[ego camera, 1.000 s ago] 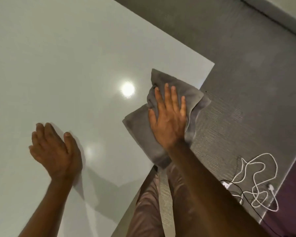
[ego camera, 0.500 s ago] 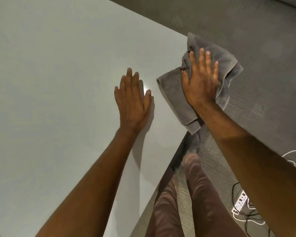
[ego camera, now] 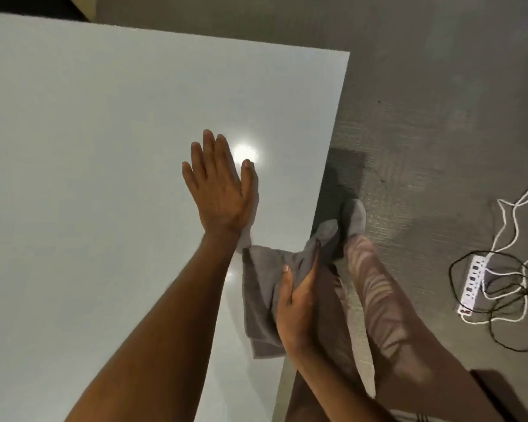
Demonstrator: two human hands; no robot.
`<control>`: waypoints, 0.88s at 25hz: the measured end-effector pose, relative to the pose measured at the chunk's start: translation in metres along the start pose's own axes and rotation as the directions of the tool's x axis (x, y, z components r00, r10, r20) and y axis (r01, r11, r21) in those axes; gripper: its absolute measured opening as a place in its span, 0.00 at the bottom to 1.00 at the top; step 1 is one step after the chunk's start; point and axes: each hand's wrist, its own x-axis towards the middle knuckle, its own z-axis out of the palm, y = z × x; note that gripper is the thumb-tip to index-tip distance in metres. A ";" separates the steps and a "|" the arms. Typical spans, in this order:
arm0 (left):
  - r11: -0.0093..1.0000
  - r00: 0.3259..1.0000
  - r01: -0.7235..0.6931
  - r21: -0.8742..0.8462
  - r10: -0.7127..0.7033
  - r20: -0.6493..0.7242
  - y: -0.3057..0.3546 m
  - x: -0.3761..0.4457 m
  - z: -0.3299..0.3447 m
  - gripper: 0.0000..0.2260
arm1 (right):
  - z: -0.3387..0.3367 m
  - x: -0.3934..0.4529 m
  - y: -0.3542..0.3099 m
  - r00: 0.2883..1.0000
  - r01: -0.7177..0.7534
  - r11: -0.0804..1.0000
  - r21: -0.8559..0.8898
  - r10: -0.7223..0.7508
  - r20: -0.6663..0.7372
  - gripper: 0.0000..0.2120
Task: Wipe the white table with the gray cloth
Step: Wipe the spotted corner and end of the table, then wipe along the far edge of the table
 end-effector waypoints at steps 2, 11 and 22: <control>1.000 1.000 0.010 0.012 -0.011 0.015 0.002 -0.001 -0.002 0.29 | 0.000 -0.002 0.001 0.991 -0.110 0.992 0.061 0.105 0.087 0.35; 1.000 1.000 0.019 0.022 -0.020 0.007 0.018 0.000 -0.009 0.29 | 0.016 -0.007 0.026 0.995 -0.068 0.997 0.032 0.065 0.077 0.35; 0.994 0.998 -0.038 0.100 0.042 -0.036 0.012 0.003 -0.003 0.29 | 0.009 0.085 -0.014 0.990 -0.060 0.997 0.048 0.054 0.129 0.34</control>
